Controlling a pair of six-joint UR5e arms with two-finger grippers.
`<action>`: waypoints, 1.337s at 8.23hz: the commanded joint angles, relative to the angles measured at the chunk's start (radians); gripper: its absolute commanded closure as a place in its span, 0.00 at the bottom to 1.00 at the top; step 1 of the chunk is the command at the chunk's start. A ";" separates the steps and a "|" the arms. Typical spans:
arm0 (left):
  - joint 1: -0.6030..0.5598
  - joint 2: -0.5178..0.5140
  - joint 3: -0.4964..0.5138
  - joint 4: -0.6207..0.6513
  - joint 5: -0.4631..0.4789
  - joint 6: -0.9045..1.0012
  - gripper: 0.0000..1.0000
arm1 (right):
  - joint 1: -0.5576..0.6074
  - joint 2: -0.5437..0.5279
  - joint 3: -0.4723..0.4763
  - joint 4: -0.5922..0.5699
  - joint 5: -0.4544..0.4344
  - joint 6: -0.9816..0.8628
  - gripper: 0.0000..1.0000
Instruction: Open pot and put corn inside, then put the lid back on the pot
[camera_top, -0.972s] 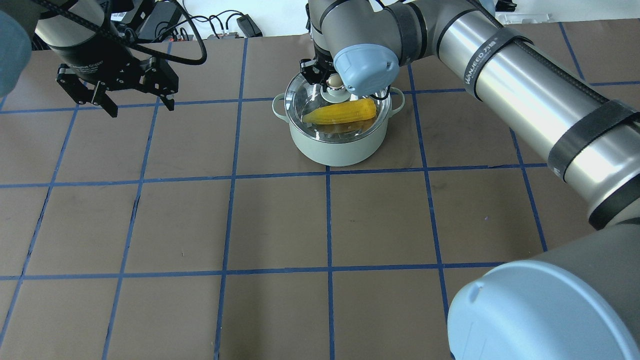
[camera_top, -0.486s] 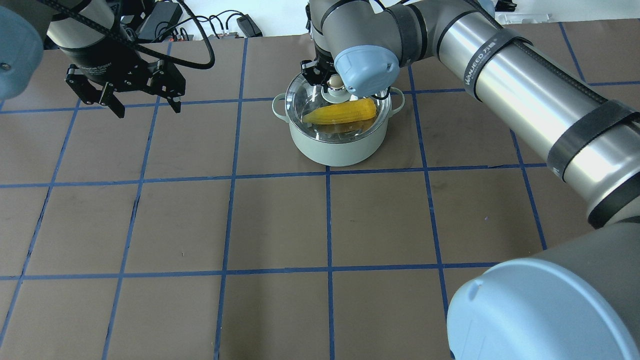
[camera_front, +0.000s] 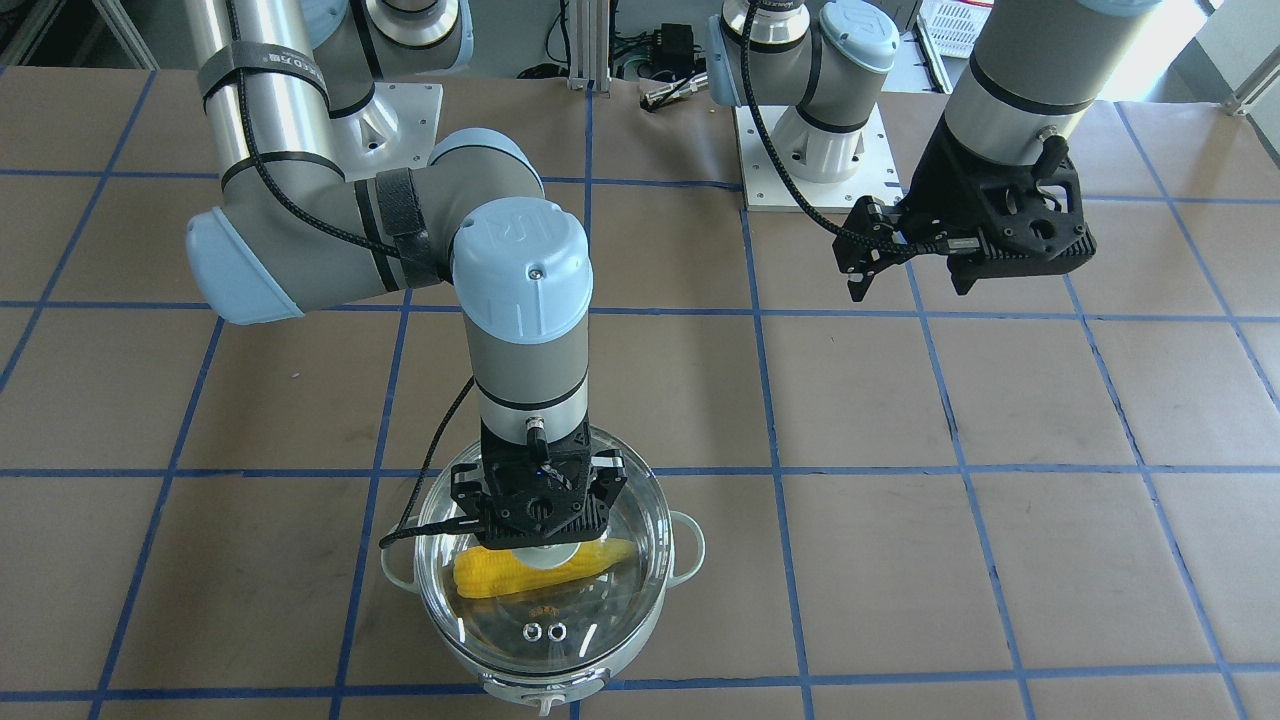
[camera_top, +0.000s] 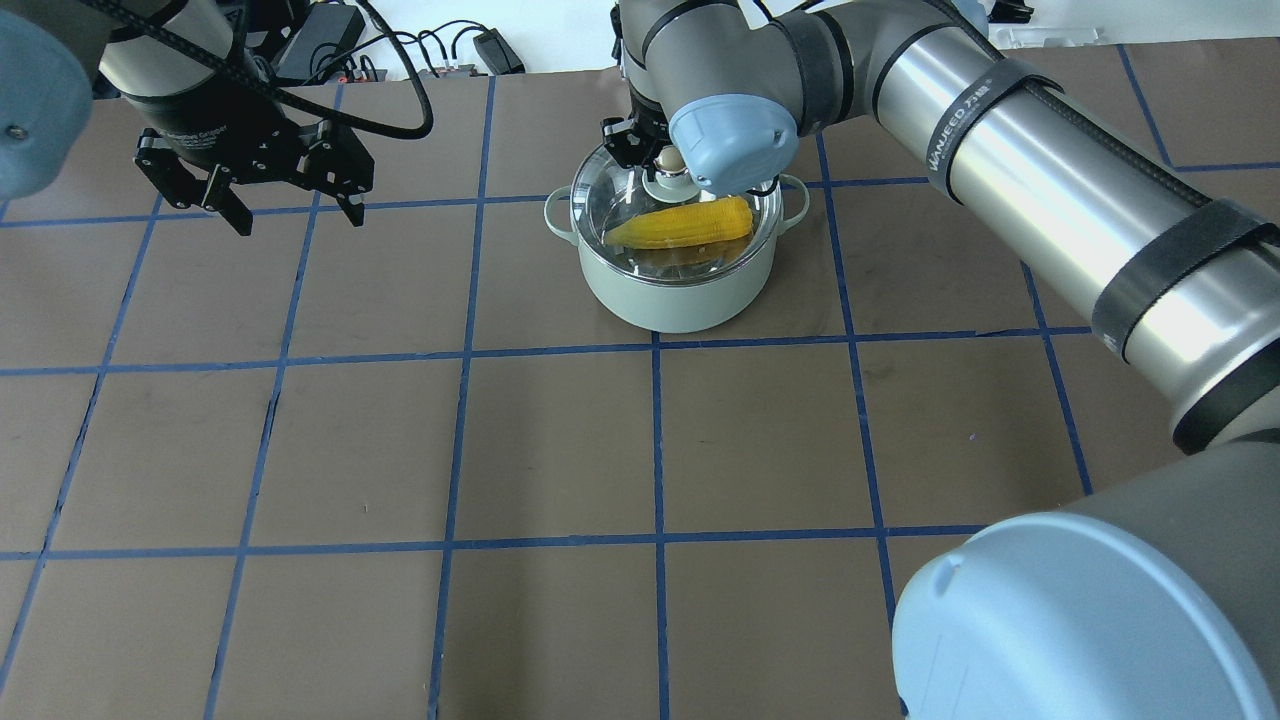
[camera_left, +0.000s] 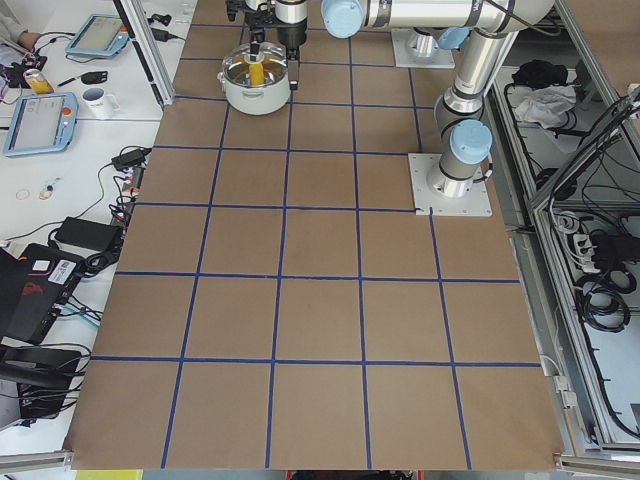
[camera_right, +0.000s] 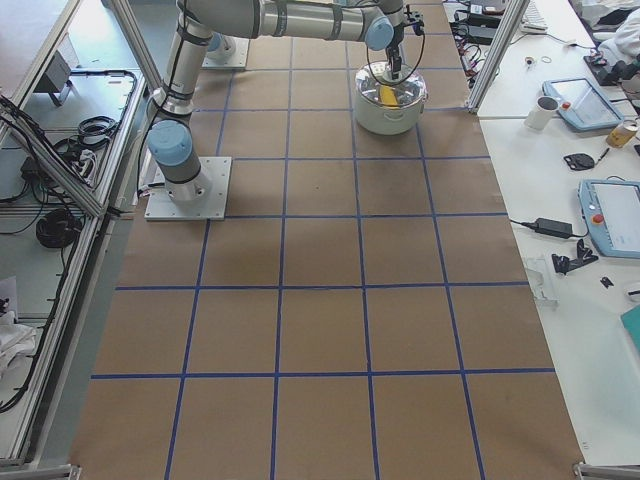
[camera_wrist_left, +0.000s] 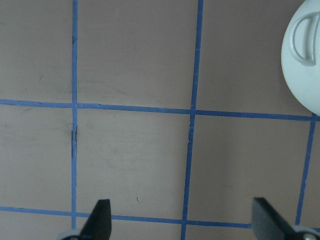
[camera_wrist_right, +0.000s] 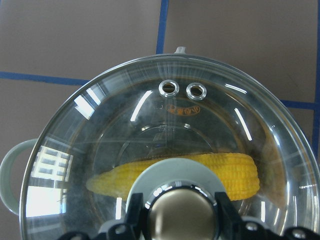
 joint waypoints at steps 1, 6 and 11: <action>-0.001 -0.005 0.000 0.002 -0.008 0.001 0.00 | -0.001 -0.001 0.000 -0.013 -0.030 -0.026 0.80; -0.001 -0.005 0.000 0.009 -0.005 0.004 0.00 | -0.001 0.000 0.000 -0.015 -0.018 -0.025 0.80; -0.001 -0.005 0.000 0.011 -0.003 0.002 0.00 | -0.001 -0.004 0.013 -0.022 -0.017 -0.020 0.82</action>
